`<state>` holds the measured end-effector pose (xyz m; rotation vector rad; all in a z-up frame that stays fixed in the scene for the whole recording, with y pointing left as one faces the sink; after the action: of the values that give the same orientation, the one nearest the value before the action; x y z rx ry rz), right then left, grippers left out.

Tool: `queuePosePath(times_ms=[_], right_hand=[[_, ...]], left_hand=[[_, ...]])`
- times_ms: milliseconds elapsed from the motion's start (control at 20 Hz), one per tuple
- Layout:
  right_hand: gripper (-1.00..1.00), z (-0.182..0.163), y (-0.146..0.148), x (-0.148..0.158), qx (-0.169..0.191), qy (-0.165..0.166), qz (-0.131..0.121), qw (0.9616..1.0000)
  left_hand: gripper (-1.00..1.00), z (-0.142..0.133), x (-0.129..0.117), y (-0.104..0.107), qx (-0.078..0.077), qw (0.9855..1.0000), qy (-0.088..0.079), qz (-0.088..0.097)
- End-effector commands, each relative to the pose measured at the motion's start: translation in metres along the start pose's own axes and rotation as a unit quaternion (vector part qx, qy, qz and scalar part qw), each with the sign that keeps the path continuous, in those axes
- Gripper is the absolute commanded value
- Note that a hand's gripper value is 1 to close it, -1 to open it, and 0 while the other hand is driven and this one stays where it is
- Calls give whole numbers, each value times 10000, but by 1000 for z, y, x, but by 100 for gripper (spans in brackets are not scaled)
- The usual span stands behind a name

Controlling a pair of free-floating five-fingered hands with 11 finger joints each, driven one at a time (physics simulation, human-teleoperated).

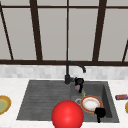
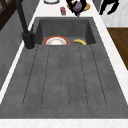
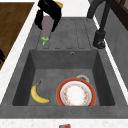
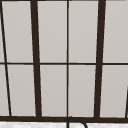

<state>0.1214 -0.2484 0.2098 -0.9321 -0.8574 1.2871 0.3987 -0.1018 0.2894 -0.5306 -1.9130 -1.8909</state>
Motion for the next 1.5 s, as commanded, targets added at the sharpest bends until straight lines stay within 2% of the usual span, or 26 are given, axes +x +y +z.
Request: queuePosePath(times_ms=[0,150,400,600,650,700,800,900,950,1000,1150,1250,1450], right_hand=[[0,0,0,0,0,0,0,10000],[0,0,0,0,0,0,0,10000],[0,0,0,0,0,0,0,10000],[0,0,0,0,0,0,0,10000],[0,0,0,0,0,0,0,10000],[0,0,0,0,0,0,0,10000],[0,0,0,0,0,0,0,10000],[0,0,0,0,0,0,0,10000],[0,0,0,0,0,0,0,10000],[0,0,0,0,0,0,0,10000],[0,0,0,0,0,0,0,10000],[0,0,0,0,0,0,0,10000],[0,0,0,0,0,0,0,10000]], left_hand=[[100,-31,-13,-22,-140,9998,86,-126],[100,-55,-30,-43,-96,9999,63,-43],[100,-95,-56,-77,-80,9998,57,-148],[100,-127,-76,-105,-63,9999,49,-152],[100,-128,-83,-111,-33,9999,25,-93],[100,-115,-88,-117,-88,9999,-69,-86],[100,-121,-102,-129,-67,9998,-134,-91],[100,-124,-120,-138,3,9997,-180,-174],[100,-126,-129,-140,15,9992,-268,-286],[100,-126,-138,-142,12,9991,-296,-299],[100,-126,-172,-153,-11,9995,-201,-244],[100,-137,-194,-160,-67,9998,-122,-131],[100,-145,-222,-182,-101,9995,-228,-218]])
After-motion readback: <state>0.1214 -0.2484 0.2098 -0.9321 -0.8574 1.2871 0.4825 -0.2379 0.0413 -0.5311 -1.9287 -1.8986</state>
